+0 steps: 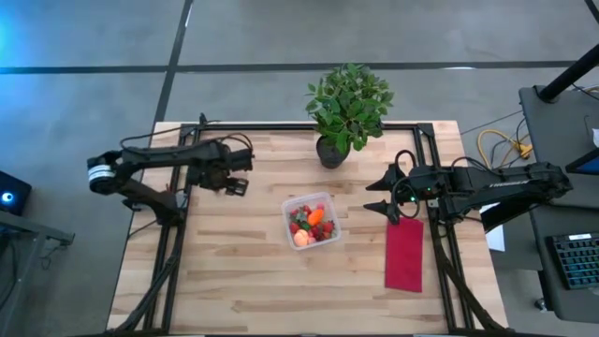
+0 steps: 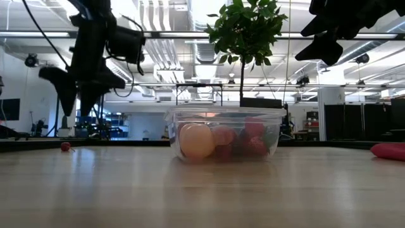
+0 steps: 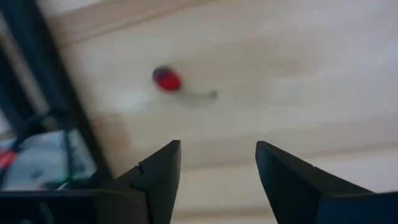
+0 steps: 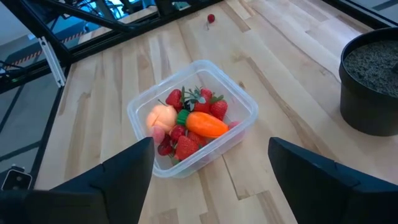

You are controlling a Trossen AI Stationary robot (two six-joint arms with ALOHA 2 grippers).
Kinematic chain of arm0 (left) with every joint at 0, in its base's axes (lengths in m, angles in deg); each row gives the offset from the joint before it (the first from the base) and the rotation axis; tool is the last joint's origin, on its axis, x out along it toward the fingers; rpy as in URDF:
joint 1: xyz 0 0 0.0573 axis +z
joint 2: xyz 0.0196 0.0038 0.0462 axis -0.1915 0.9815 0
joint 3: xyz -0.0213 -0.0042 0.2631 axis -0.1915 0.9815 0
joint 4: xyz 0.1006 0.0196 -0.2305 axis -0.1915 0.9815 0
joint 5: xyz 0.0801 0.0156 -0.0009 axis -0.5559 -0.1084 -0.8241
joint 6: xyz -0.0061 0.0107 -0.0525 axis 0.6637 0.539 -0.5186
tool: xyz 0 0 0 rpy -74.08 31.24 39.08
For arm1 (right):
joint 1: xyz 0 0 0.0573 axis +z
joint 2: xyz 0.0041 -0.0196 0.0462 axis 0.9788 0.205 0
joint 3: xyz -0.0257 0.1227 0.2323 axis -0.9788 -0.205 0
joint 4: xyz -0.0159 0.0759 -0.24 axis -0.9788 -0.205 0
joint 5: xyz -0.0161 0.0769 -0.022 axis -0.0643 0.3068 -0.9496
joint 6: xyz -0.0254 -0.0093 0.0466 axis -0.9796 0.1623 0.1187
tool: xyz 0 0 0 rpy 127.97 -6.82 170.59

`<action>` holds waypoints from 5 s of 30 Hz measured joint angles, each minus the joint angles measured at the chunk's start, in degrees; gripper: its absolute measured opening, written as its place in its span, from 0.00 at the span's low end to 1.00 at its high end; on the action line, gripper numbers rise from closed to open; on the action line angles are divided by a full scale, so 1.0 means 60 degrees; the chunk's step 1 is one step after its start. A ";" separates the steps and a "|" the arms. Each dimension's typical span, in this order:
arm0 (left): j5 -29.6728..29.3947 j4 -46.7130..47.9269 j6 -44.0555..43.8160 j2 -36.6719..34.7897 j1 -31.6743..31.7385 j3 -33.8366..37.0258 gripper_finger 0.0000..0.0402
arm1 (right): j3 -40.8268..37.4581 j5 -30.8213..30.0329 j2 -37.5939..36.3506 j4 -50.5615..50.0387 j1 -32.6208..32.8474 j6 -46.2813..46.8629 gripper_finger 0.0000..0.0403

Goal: Pick and placing Produce into tupperware
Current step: Put the red cherry into the transparent bin, then return to Home Position

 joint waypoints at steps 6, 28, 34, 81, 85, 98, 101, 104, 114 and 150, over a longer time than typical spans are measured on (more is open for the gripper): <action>-0.0246 -0.1545 -0.0010 -0.0263 0.0946 0.1057 0.48 | 0.0000 -0.0001 0.0001 0.0003 0.0000 0.0000 0.77; -0.0287 -0.3053 0.0000 -0.0331 0.2738 0.2998 0.48 | 0.0002 0.0000 0.0001 -0.0001 0.0000 0.0000 0.77; -0.0326 -0.3322 -0.0235 -0.0353 0.2756 0.3085 0.48 | 0.0000 0.0000 0.0001 0.0001 0.0000 0.0000 0.77; 0.0313 -0.3973 0.0055 -0.0659 0.2767 0.3464 0.32 | 0.0000 0.0001 0.0001 0.0001 0.0000 0.0000 0.77; 0.0335 -0.3992 0.0059 -0.0659 0.2767 0.3463 0.26 | 0.0000 -0.0001 -0.0001 0.0003 0.0000 0.0000 0.78; 0.0898 -0.4217 0.0022 -0.0663 0.2764 0.3417 0.14 | 0.0000 0.0003 -0.0001 0.0000 0.0000 0.0000 0.76; 0.1486 -0.4759 0.0027 -0.0682 0.2618 0.3321 0.14 | -0.0002 -0.0001 0.0001 0.0003 0.0000 0.0000 0.76; 0.2197 -0.5976 0.0320 -0.0779 0.2220 0.3121 0.14 | -0.0002 0.0003 0.0001 0.0000 0.0000 0.0000 0.77; 0.5636 -1.4013 0.0838 -0.0756 -0.0513 0.2369 0.14 | -0.0002 0.0003 0.0001 0.0000 0.0000 -0.0002 0.75; 0.2948 -1.0843 0.2098 0.2808 -0.2639 -0.2541 0.47 | 0.0000 0.0000 0.0000 0.0003 0.0000 0.0000 0.76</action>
